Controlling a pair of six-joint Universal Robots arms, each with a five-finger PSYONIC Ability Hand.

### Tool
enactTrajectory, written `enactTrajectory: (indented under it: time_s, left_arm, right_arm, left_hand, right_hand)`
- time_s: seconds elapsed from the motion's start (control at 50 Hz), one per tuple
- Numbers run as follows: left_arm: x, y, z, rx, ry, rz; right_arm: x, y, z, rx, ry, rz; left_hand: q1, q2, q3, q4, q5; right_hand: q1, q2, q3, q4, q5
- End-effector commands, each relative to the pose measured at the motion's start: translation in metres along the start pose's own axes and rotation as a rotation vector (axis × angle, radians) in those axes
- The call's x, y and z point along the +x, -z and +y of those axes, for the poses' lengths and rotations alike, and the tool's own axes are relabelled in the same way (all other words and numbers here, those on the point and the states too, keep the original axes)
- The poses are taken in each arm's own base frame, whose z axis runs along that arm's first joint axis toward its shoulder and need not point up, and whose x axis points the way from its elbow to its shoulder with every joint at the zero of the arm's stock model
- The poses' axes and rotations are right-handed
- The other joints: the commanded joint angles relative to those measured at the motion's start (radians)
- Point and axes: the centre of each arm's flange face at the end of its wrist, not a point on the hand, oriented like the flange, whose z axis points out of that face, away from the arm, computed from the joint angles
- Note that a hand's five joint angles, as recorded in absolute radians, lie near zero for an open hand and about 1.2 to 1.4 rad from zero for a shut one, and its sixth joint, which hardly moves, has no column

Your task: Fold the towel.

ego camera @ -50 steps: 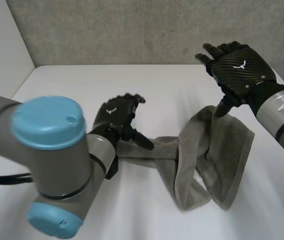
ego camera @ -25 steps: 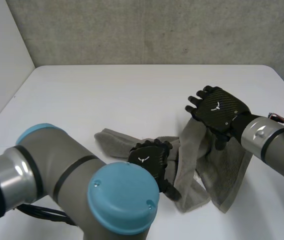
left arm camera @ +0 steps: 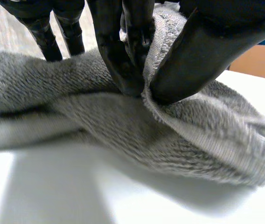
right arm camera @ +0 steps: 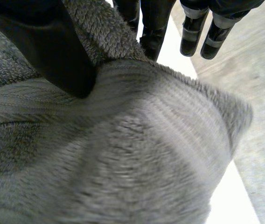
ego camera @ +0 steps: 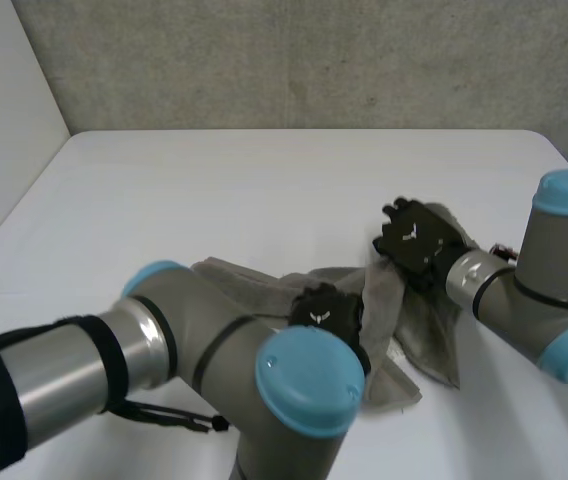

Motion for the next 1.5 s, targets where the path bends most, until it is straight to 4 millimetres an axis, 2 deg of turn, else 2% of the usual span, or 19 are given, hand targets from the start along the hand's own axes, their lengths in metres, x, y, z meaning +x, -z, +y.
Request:
enactTrajectory:
  time_s: [0.02, 0.06, 0.12, 0.16, 0.18, 0.22, 0.32, 0.4, 0.52, 0.56, 0.58, 0.6, 0.62, 0.66, 0.72, 0.84, 1.14, 1.32, 1.5]
  left_arm:
    - [-0.037, -0.016, -0.091, 0.191, -0.069, -0.101]
    - [-0.057, -0.017, -0.157, 0.374, -0.085, -0.15]
    - [-0.06, -0.014, -0.193, 0.494, -0.067, -0.141]
    - [-0.061, 0.005, -0.253, 0.688, -0.045, -0.072]
    - [-0.061, 0.005, -0.254, 0.689, -0.045, -0.072]
    - [-0.055, 0.045, -0.307, 0.867, -0.052, 0.007]
    - [-0.049, 0.08, -0.331, 0.958, -0.092, 0.09]
    - [-0.049, 0.076, -0.311, 0.885, -0.127, 0.137]
    - [-0.059, 0.051, -0.234, 0.613, -0.167, 0.172]
    - [-0.07, 0.036, -0.188, 0.439, -0.165, 0.15]
    - [-0.07, 0.036, -0.187, 0.438, -0.165, 0.15]
    - [-0.075, 0.029, -0.164, 0.346, -0.164, 0.137]
    - [-0.075, 0.029, -0.164, 0.345, -0.164, 0.137]
    - [-0.086, 0.021, -0.12, 0.138, -0.166, 0.101]
    - [-0.085, 0.025, -0.09, -0.039, -0.207, 0.092]
    - [-0.078, 0.036, -0.082, -0.123, -0.308, 0.102]
    - [-0.066, 0.066, -0.126, 0.031, -0.341, 0.119]
    - [-0.08, 0.06, -0.096, -0.058, -0.326, 0.066]
    - [-0.101, 0.035, -0.07, -0.087, -0.242, -0.092]
  right_arm:
    - [0.043, 0.013, -0.049, 0.147, -0.042, 0.12]
    - [0.07, 0.015, -0.072, 0.25, -0.092, 0.209]
    - [0.086, 0.015, -0.083, 0.311, -0.118, 0.268]
    - [0.12, 0.03, -0.114, 0.464, -0.183, 0.387]
    - [0.121, 0.03, -0.114, 0.465, -0.184, 0.388]
    - [0.15, 0.064, -0.149, 0.635, -0.257, 0.48]
    - [0.155, 0.093, -0.168, 0.733, -0.337, 0.436]
    - [0.14, 0.093, -0.154, 0.679, -0.342, 0.334]
    - [0.087, 0.083, -0.112, 0.532, -0.28, 0.089]
    - [0.05, 0.071, -0.08, 0.418, -0.248, -0.007]
    - [0.05, 0.071, -0.08, 0.418, -0.248, -0.007]
    - [0.033, 0.067, -0.064, 0.353, -0.225, -0.045]
    - [0.033, 0.067, -0.064, 0.352, -0.225, -0.045]
    - [0.01, 0.064, -0.041, 0.238, -0.166, -0.108]
    - [0.015, 0.067, -0.026, 0.133, -0.144, -0.097]
    - [0.032, 0.072, -0.031, 0.09, -0.181, -0.044]
    - [0.048, 0.089, -0.035, 0.047, -0.354, 0.07]
    - [0.049, 0.077, -0.021, -0.018, -0.408, 0.093]
    - [0.053, 0.038, -0.004, -0.055, -0.632, 0.051]
  left_hand:
    - [0.139, 0.059, -0.039, -0.047, 0.075]
    - [0.139, 0.059, -0.039, -0.047, 0.075]
    - [0.139, 0.059, -0.039, -0.047, 0.075]
    - [0.139, 0.059, -0.039, -0.047, 0.075]
    - [0.139, 0.059, -0.039, -0.047, 0.075]
    - [0.139, 0.059, -0.039, -0.047, 0.075]
    - [0.139, 0.059, -0.039, -0.047, 0.075]
    - [0.139, 0.059, -0.039, -0.047, 0.075]
    - [0.139, 0.059, -0.039, -0.047, 0.075]
    - [0.139, 0.059, -0.039, -0.047, 0.075]
    - [0.139, 0.059, -0.039, -0.047, 0.075]
    - [0.139, 0.059, -0.039, -0.047, 0.075]
    - [0.139, 0.059, -0.039, -0.047, 0.075]
    - [-0.66, -0.739, -0.039, -0.047, -0.724]
    - [-1.085, -1.165, -0.039, -0.047, -1.147]
    - [-1.088, -1.167, -0.039, -0.047, -1.147]
    - [-1.088, -1.167, -0.039, -0.047, -1.147]
    - [-1.088, -1.167, -0.039, -0.047, -1.147]
    - [-1.088, -1.167, -0.039, -0.047, -1.147]
  right_hand:
    - [0.149, 0.12, 0.015, 0.04, 0.12]
    - [0.149, 0.12, 0.015, 0.04, 0.12]
    - [0.149, 0.12, 0.015, 0.04, 0.12]
    - [0.149, 0.12, 0.015, 0.04, 0.12]
    - [0.149, 0.12, 0.015, 0.04, 0.12]
    - [0.149, 0.12, 0.015, 0.04, 0.12]
    - [0.149, 0.12, 0.015, 0.04, 0.12]
    - [0.149, 0.12, 0.015, 0.04, 0.12]
    - [0.148, 0.118, 0.015, 0.04, 0.118]
    - [-0.524, -0.553, 0.015, 0.04, -0.553]
    - [-0.528, -0.557, 0.015, 0.04, -0.557]
    - [-1.022, -1.051, 0.015, 0.04, -1.051]
    - [-1.027, -1.056, 0.015, 0.04, -1.056]
    - [-1.247, -1.276, 0.015, 0.04, -1.102]
    - [-1.247, -1.276, 0.015, 0.04, -1.102]
    - [-1.247, -1.276, 0.015, 0.04, -1.102]
    - [-1.244, -1.274, 0.015, 0.04, -1.102]
    - [-1.241, -1.271, 0.015, 0.04, -1.102]
    - [-1.221, -1.25, 0.015, 0.04, -1.102]
